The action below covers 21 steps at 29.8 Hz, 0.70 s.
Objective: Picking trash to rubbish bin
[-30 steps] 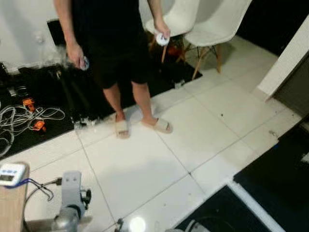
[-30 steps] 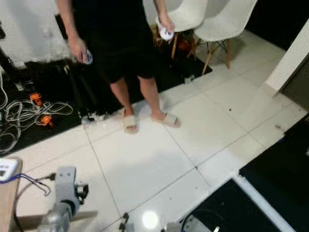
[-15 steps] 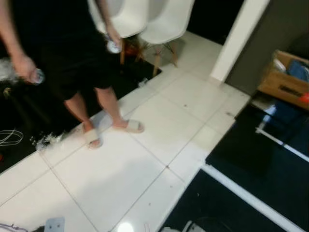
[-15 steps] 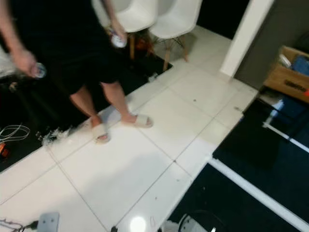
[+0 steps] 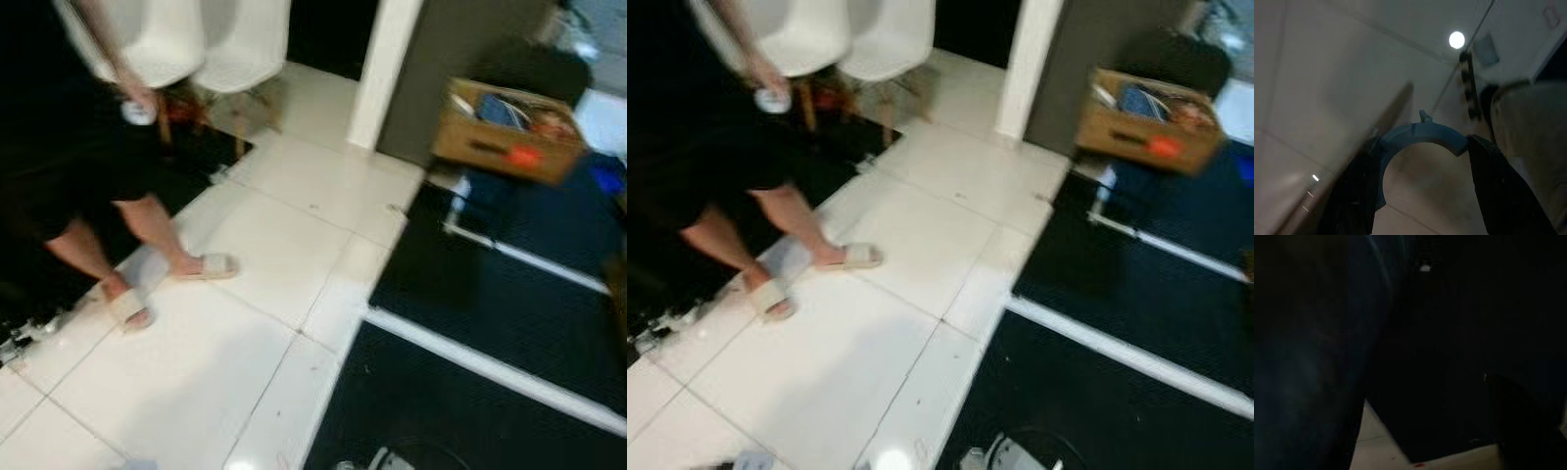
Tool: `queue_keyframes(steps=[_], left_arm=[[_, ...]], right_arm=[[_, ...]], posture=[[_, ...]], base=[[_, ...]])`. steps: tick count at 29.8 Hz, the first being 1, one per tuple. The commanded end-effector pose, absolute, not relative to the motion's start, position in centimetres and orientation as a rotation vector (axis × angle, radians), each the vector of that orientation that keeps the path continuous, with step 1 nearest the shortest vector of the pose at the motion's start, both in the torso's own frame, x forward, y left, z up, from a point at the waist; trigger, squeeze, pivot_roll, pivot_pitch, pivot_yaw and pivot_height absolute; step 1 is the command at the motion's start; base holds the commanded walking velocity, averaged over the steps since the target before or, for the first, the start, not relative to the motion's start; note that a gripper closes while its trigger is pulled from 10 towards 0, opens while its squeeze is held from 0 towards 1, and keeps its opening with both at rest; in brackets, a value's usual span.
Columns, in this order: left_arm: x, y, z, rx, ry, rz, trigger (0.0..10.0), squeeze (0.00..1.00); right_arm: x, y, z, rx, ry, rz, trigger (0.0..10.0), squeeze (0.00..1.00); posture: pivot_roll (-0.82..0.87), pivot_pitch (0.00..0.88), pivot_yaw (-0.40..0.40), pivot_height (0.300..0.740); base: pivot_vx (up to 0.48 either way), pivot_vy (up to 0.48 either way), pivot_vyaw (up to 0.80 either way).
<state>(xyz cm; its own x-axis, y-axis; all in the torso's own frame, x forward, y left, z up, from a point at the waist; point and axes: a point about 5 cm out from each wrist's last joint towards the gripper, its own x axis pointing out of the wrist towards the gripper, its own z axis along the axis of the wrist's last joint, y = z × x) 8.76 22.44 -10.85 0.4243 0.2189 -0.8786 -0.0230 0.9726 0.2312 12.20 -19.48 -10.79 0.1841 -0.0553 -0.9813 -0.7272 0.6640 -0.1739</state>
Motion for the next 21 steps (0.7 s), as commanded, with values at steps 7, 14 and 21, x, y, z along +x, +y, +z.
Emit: queue_keyframes(steps=[7,14,21], left_arm=[[8.1,22.9,-10.9,0.213,1.155,0.185,10.0,0.0],[7.9,22.8,-11.0,0.177,1.159,0.23,10.0,0.0],[7.4,21.7,-11.4,0.158,1.201,0.203,10.0,0.0]], right_arm=[[11.4,-20.0,-10.9,-0.742,1.348,0.536,10.0,0.0],[11.7,-20.4,-10.8,-0.774,1.35,0.541,10.0,0.0],[13.0,-20.7,-10.4,-0.746,1.322,0.484,10.0,0.0]], posture=[[0.08,0.059,-0.011,0.74],[0.09,0.066,-0.025,0.74],[0.03,0.023,-0.016,0.74]], base=[[0.0,0.0,-0.77],[0.0,0.0,-0.77],[0.0,0.0,-0.77]])
